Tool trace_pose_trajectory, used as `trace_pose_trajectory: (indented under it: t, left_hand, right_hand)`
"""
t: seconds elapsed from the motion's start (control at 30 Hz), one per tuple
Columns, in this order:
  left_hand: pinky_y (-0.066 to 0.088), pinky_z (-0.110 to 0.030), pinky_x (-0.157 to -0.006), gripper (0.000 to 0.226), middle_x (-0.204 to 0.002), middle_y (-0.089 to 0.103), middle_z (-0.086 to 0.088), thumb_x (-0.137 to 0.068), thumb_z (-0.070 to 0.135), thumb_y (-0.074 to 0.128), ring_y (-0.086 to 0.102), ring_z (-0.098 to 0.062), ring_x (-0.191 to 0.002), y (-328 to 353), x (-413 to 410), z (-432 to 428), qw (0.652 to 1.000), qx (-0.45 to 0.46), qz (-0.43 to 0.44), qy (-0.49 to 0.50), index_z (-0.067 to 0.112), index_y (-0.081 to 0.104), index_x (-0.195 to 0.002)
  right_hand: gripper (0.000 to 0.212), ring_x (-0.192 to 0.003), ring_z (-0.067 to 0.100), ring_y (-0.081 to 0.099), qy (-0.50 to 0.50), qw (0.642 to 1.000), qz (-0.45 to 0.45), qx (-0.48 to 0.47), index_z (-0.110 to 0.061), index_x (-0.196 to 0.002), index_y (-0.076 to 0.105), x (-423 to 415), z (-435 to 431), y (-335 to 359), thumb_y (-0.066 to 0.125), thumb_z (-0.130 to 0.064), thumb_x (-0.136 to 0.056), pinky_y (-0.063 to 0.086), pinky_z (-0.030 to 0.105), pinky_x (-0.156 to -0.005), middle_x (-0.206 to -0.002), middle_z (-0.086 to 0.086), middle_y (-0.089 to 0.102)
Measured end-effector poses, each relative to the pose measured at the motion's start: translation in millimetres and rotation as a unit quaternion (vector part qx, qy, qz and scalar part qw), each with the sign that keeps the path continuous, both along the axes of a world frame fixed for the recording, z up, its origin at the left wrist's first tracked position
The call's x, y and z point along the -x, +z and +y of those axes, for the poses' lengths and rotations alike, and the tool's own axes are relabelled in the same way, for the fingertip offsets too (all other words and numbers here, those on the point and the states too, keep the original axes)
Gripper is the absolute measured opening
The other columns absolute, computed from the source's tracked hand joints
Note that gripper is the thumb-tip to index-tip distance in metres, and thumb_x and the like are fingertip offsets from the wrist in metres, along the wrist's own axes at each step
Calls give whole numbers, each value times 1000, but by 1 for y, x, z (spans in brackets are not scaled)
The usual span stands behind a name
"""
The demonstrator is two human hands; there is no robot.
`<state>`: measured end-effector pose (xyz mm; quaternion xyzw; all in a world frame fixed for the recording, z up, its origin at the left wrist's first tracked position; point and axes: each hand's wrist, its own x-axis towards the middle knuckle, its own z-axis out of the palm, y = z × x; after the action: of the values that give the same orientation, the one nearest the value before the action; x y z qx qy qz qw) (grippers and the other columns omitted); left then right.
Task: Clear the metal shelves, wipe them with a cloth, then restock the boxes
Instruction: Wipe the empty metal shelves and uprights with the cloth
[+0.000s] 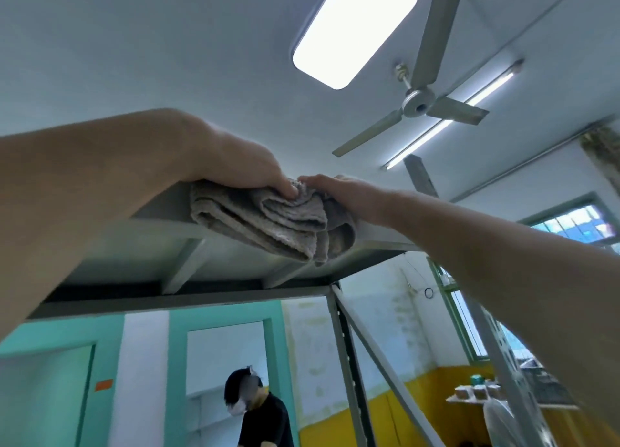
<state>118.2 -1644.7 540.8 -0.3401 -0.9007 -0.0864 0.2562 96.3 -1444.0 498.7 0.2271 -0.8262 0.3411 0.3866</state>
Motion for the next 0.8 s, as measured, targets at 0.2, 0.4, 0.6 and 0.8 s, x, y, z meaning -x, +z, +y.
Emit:
trace_pose_trajectory:
  t: [0.2,0.4,0.6,0.8]
  left_hand:
    - [49,-45,-104,25,-108,73,-7,-100,35,57,69,-27,-106,-3,26,116,1000,11,-16,-21,17,70,-111]
    - [42,-36,-104,37,-127,63,-8,-104,40,47,58,-24,-116,-10,47,237,996,76,52,12,13,61,-125]
    - [35,-31,-84,47,-139,55,-9,-103,52,40,51,-27,-113,-23,53,285,972,113,187,89,19,51,-135]
    - [38,-35,-82,49,-140,56,-3,-103,58,33,55,-27,-119,-38,53,287,938,132,296,125,26,48,-136]
  right_hand:
    - [81,-101,33,68,-101,993,-7,-53,-14,-98,76,19,111,8,50,-84,-67,52,52,-100,-106,14,72]
    - [58,-101,31,64,-208,969,2,-134,-11,-104,70,38,216,3,29,-51,-107,49,50,-101,-107,16,68]
    - [54,-106,27,63,-232,905,238,-266,-16,-91,63,53,270,-18,16,-36,-109,45,44,-104,-100,8,71]
    - [53,-113,25,64,-194,899,350,-178,-7,-117,69,75,282,-38,27,-36,-104,51,47,-100,-116,10,72]
